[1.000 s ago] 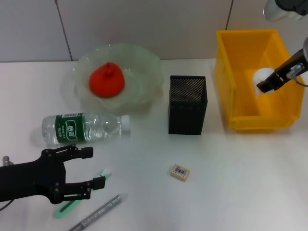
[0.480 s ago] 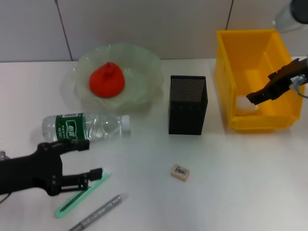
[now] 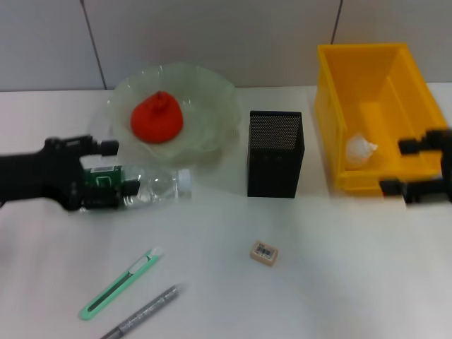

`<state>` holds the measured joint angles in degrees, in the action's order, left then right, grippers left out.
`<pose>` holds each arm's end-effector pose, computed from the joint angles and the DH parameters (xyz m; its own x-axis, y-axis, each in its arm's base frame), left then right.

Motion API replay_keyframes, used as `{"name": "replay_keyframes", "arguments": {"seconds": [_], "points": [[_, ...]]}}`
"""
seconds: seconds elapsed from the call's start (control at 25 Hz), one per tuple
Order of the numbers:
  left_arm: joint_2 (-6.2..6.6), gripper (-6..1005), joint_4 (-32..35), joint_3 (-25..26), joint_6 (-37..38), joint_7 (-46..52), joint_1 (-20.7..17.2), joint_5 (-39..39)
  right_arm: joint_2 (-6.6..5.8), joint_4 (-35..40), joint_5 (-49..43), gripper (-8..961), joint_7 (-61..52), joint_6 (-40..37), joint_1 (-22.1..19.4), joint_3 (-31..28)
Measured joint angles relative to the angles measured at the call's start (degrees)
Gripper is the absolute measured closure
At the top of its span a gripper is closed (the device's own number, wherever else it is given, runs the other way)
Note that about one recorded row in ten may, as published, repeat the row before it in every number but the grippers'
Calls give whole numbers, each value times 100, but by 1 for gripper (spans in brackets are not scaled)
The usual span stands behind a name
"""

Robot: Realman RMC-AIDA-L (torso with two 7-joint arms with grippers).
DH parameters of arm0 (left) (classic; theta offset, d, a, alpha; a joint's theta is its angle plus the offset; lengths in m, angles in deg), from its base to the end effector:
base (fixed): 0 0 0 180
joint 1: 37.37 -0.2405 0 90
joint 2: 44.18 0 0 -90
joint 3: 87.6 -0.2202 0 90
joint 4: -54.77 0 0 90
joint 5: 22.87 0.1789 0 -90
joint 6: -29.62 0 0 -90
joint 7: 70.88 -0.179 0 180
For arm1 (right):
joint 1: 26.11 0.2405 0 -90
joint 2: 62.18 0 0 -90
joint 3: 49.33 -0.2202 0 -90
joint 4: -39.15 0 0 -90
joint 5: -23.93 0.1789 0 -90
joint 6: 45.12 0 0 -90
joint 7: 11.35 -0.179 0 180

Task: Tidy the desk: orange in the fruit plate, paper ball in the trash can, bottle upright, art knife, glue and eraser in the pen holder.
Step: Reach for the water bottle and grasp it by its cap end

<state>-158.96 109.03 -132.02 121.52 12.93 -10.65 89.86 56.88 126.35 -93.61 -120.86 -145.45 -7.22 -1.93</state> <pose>-0.2051 0.3135 0.0423 0.8989 0.2038 0.3879 0.3310 -0.8959 -0.2963 0.1786 0.2838 0.0745 0.9000 -0.3278 -0.2872 -0.4152 -0.8452 -0.3365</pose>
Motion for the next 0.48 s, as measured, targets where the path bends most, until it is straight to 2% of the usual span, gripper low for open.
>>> {"name": "replay_keyframes", "arguments": {"seconds": [0.12, 0.16, 0.2, 0.28, 0.36, 0.44, 0.48], "points": [[-34, 139, 152, -13, -70, 103, 123, 245, 0, -330, 406, 149, 411, -306, -245, -163], [-138, 139, 420, -25, -197, 269, 406, 773, 0, -421, 492, 149, 492, -379, -308, -179], [-138, 139, 420, -25, -197, 269, 406, 773, -1, -473, 541, 149, 545, -431, -344, -184], [-306, 139, 670, -33, -382, 415, 802, 1498, 0, -582, 557, 149, 587, -479, -383, -196], [-331, 139, 700, -71, -430, 417, 888, 1657, 0, -683, 557, 149, 589, -473, -378, -203], [-370, 139, 709, -591, -624, 425, 1118, 2005, -4, -796, 556, 149, 585, -462, -346, -204], [-370, 139, 709, -591, -624, 425, 1118, 2005, -6, -844, 548, 149, 570, -465, -319, -205]]}}
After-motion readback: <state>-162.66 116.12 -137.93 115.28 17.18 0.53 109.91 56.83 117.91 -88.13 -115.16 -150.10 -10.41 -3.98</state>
